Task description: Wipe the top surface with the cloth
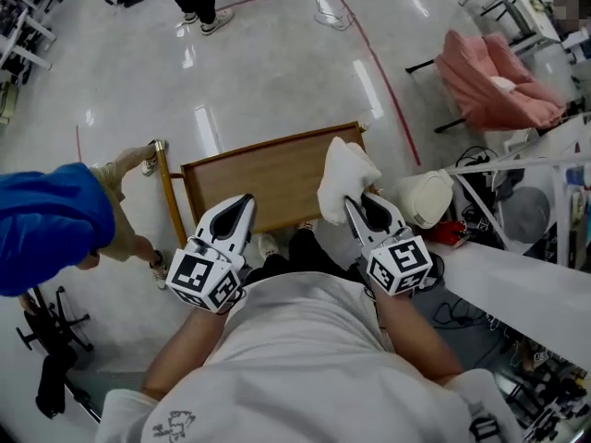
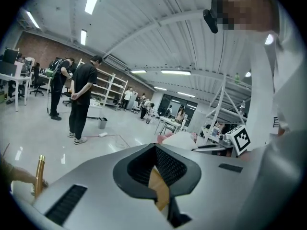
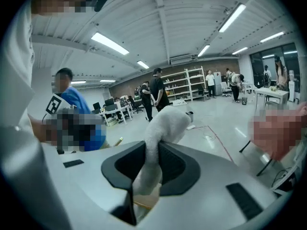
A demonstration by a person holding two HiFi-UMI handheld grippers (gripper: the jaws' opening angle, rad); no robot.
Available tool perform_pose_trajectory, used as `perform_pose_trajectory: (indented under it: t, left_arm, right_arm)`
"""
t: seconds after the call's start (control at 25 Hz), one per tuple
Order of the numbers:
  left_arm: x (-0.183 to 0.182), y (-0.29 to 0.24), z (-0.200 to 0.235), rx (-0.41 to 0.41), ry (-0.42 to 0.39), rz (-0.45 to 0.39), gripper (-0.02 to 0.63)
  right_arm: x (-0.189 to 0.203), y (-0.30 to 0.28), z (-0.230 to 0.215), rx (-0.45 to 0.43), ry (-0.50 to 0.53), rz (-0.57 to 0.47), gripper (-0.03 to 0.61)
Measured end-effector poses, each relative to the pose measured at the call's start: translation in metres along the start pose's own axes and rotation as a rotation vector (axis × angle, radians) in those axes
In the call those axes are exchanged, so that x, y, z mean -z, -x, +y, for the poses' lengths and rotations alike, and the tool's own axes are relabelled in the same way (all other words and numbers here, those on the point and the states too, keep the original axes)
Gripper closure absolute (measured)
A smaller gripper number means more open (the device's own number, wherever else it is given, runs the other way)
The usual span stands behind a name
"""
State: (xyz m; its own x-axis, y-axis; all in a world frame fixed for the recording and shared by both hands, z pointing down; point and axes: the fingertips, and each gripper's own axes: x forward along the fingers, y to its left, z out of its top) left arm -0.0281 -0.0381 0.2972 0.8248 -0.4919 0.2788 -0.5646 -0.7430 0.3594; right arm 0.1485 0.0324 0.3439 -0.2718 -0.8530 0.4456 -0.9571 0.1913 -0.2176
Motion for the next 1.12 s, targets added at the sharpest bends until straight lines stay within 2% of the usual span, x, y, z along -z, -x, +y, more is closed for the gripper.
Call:
perform_pose_trajectory:
  t: [0.16, 0.28, 0.6, 0.8, 1.12]
  left_arm:
    - [0.005, -0.03, -0.004, -0.061, 0.015, 0.035, 0.606]
    - [0.009, -0.051, 0.009, -0.095, 0.067, 0.048, 0.606]
    - [0.042, -0.068, 0.044, -0.187, 0.124, 0.1, 0.606]
    - [0.071, -0.065, 0.071, -0.222, 0.145, 0.138, 0.606]
    - [0.111, -0.065, 0.111, -0.231, 0.176, 0.185, 0.606]
  right_arm:
    - [0.026, -0.017, -0.078, 0.029, 0.036, 0.103, 0.495]
    - [0.045, -0.041, -0.129, 0.063, 0.085, 0.186, 0.495]
    - [0.127, -0.124, -0.217, 0.07, 0.199, 0.437, 0.495]
    - [0.178, -0.17, -0.24, 0.105, 0.226, 0.563, 0.494]
    - [0.213, -0.213, -0.226, 0.095, 0.252, 0.672, 0.494]
